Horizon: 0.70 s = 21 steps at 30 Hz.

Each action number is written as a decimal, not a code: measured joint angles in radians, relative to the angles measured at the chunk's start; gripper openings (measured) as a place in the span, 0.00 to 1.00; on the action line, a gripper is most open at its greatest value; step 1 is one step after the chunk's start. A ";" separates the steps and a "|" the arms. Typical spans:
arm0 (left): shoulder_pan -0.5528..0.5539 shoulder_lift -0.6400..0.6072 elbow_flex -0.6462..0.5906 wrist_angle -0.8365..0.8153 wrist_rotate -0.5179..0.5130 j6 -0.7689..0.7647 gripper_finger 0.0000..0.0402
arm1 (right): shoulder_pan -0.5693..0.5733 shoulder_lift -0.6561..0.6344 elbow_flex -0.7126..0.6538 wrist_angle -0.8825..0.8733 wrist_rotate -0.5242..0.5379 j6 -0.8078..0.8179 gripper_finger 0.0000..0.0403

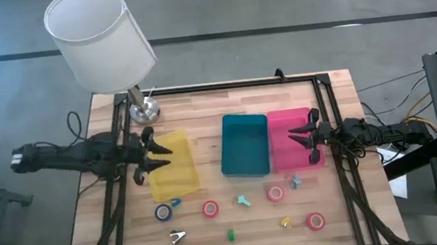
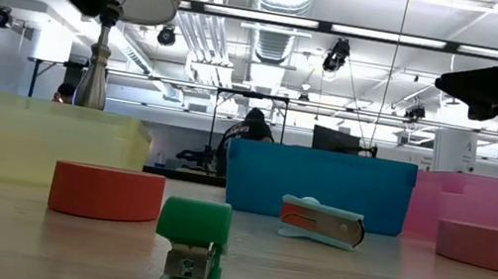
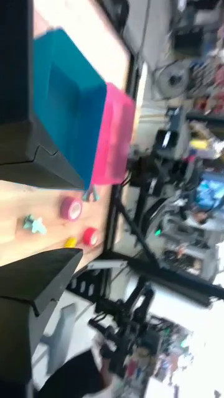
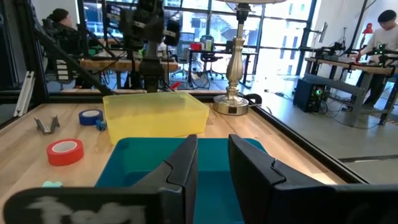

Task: Pick and place Stapler, Stapler remover, tape
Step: Put the blue stapler into the yellow bin

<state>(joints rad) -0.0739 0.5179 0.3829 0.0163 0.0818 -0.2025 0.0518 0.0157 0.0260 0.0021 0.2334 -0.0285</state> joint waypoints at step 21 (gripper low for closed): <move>-0.382 0.538 0.394 -0.304 -0.219 -0.189 0.38 | 0.000 0.000 0.000 0.017 0.002 0.075 0.18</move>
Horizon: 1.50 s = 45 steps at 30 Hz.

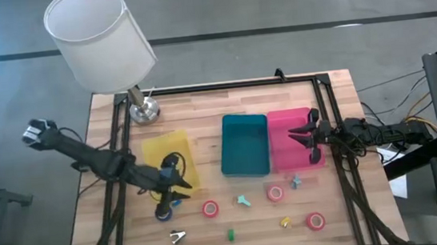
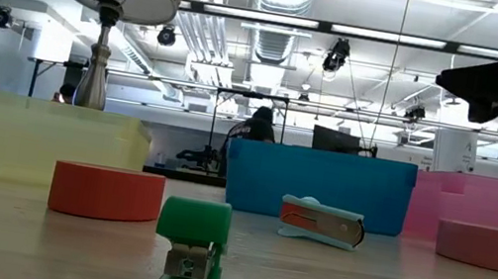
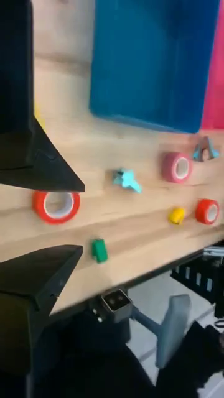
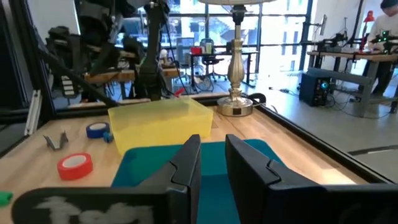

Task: Pick and place Stapler, Stapler remover, tape
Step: Put the blue stapler into the yellow bin

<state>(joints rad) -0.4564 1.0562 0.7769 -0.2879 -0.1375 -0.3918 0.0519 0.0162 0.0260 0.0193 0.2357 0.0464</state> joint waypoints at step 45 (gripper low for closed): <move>-0.064 0.348 0.036 -0.420 0.175 -0.595 0.38 | 0.000 0.007 0.002 0.299 0.124 -0.372 0.41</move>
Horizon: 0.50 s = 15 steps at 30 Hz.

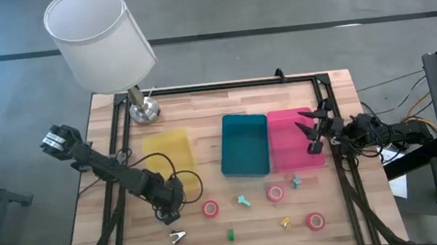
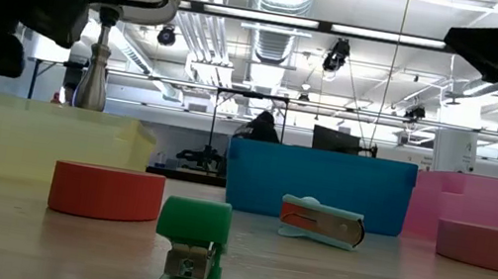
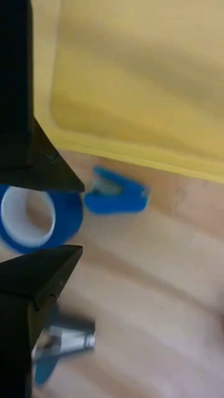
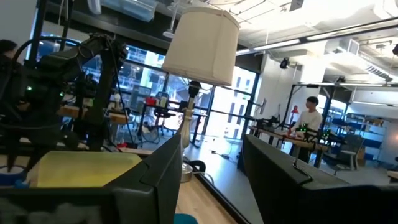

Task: Pick and place Stapler, Stapler remover, tape
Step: Put the blue stapler into the yellow bin

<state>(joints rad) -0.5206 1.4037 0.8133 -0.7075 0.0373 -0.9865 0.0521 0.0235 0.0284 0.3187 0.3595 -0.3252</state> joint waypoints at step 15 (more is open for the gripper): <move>0.000 -0.002 0.000 0.032 -0.107 0.097 0.38 | 0.000 0.000 0.000 -0.006 0.000 0.004 0.41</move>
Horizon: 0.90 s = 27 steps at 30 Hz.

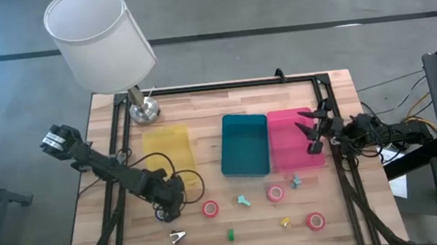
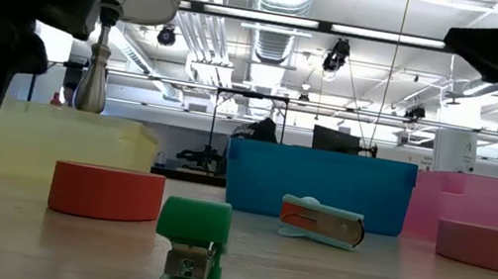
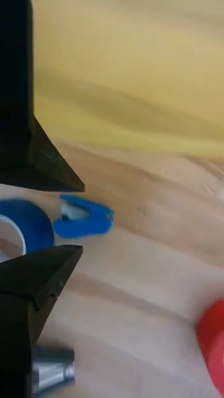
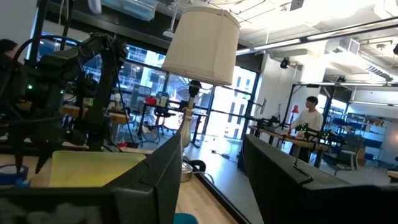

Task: Pick and place Stapler, Stapler remover, tape
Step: Put the blue stapler into the yellow bin

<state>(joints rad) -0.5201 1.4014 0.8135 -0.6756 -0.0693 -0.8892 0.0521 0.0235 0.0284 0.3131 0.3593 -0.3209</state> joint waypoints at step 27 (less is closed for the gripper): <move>-0.006 0.131 0.004 0.052 0.025 0.062 0.56 | 0.000 0.138 0.000 0.000 0.000 0.024 0.41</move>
<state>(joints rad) -0.5266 1.5322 0.8177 -0.6235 -0.0448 -0.8273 0.0521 0.1616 0.0284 0.3133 0.3595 -0.2965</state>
